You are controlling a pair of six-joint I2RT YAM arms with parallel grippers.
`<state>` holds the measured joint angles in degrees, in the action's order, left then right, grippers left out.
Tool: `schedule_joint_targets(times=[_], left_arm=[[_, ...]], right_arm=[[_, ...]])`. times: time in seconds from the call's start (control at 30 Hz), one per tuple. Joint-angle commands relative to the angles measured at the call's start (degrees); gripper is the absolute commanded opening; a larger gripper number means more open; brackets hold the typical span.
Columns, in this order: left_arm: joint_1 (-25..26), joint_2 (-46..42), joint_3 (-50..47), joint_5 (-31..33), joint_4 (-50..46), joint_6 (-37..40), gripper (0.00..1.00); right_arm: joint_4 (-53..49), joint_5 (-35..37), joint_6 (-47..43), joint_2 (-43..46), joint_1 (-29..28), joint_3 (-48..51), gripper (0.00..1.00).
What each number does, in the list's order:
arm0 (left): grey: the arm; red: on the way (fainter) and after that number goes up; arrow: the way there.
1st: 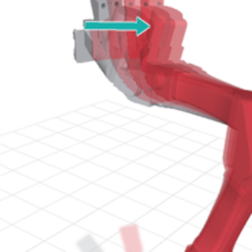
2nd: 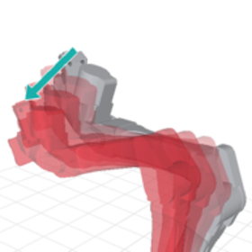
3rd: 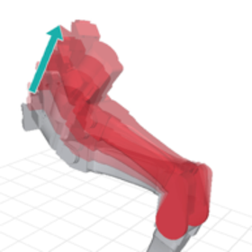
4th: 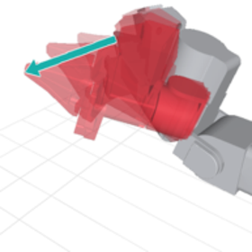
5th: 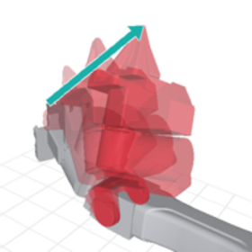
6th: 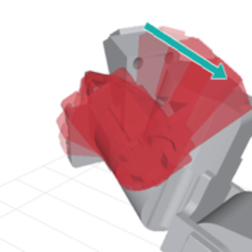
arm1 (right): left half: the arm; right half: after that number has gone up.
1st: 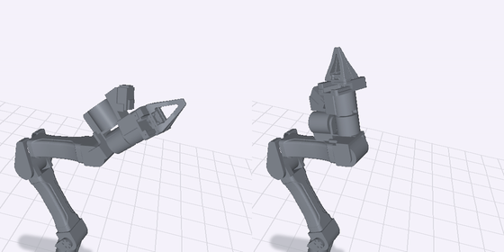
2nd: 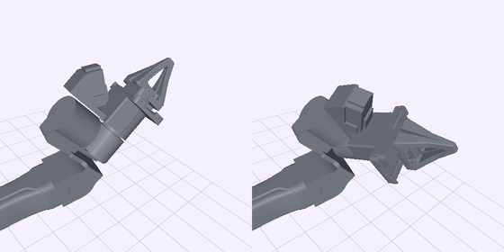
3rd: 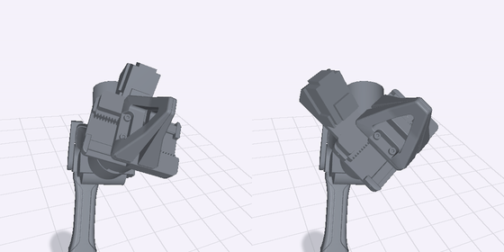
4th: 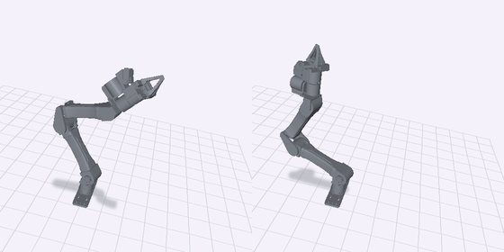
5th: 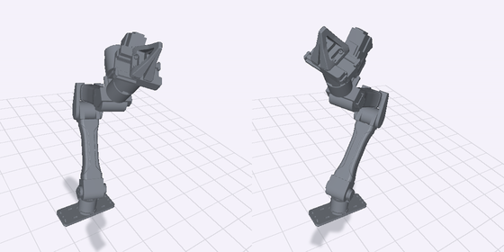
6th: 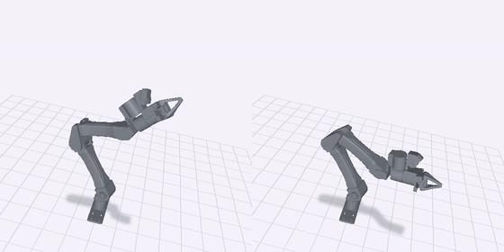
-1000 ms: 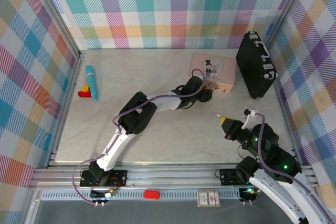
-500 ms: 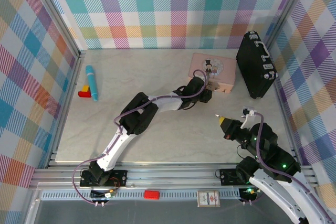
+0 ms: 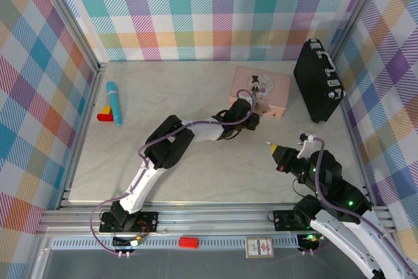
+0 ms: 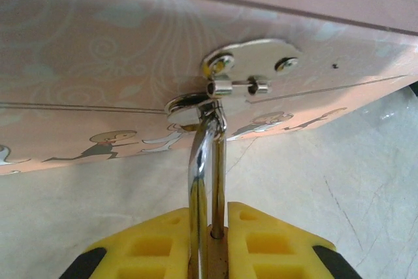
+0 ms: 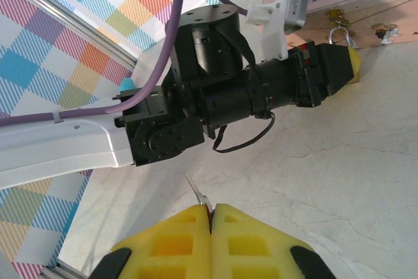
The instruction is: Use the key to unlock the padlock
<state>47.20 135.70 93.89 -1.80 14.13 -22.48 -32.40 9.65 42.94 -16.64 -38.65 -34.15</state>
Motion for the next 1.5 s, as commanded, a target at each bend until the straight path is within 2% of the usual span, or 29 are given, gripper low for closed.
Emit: schedule_joint_targets(times=[0.0,0.6,0.93,1.23,1.47], left_arm=[[-1.24,-4.17,-3.36,3.14,-0.09,0.87,0.06],[-8.06,-19.72,-26.73,4.13,1.93,0.53,0.02],[-11.16,-33.31,-40.7,5.62,-1.93,-4.77,0.01],[-11.25,-44.11,-48.56,8.08,-8.11,-10.8,0.01],[-7.88,-45.03,-47.87,7.84,-12.19,-16.79,0.03]], right_arm=[[1.49,0.72,1.4,-0.92,-0.27,0.4,0.0],[8.1,-1.64,2.76,-7.1,-0.25,2.46,0.0],[12.03,-3.72,4.04,-12.55,-0.24,3.56,0.0],[15.92,-5.81,4.61,-15.88,-0.28,4.73,0.0],[18.37,-8.66,7.85,-20.37,-0.27,5.9,0.0]])
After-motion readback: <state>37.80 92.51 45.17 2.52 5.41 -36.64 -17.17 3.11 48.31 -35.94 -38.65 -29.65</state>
